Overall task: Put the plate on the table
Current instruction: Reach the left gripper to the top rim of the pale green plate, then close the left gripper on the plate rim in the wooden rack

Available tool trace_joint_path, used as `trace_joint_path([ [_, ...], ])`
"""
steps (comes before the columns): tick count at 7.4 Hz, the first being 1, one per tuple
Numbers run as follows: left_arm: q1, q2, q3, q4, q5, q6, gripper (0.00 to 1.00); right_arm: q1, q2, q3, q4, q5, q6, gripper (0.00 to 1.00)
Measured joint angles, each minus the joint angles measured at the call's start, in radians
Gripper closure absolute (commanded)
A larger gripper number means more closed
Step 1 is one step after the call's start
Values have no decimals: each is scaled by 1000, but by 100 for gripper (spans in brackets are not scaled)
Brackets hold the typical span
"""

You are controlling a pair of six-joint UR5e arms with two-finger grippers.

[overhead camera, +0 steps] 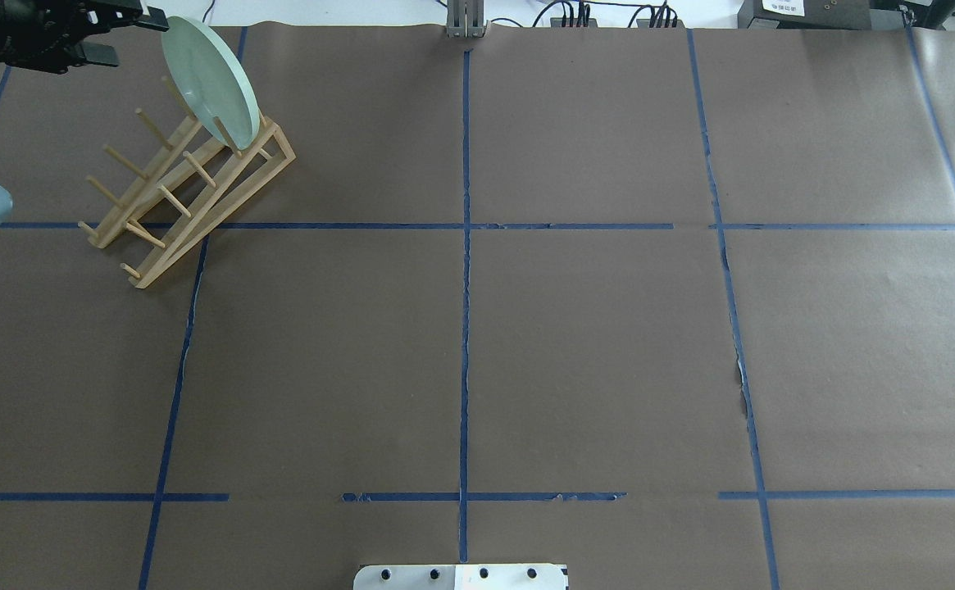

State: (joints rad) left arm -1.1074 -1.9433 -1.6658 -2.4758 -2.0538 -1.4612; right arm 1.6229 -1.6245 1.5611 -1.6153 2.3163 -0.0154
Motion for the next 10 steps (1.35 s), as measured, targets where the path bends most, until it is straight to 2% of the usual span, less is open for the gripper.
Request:
trace_joint_path([
  [1, 38, -5, 61, -126, 87, -149, 0, 0, 0, 0, 0, 0, 0, 0],
  [2, 72, -9, 123, -233, 161, -243, 11, 0, 0, 0, 0, 0, 0, 0],
  [3, 88, -10, 160, -287, 208, -293, 18, 0, 0, 0, 0, 0, 0, 0],
  [6, 97, -28, 239, -329, 240, -378, 34, 0, 0, 0, 0, 0, 0, 0],
  [10, 98, -62, 284, -328, 235, -497, 35, 0, 0, 0, 0, 0, 0, 0],
])
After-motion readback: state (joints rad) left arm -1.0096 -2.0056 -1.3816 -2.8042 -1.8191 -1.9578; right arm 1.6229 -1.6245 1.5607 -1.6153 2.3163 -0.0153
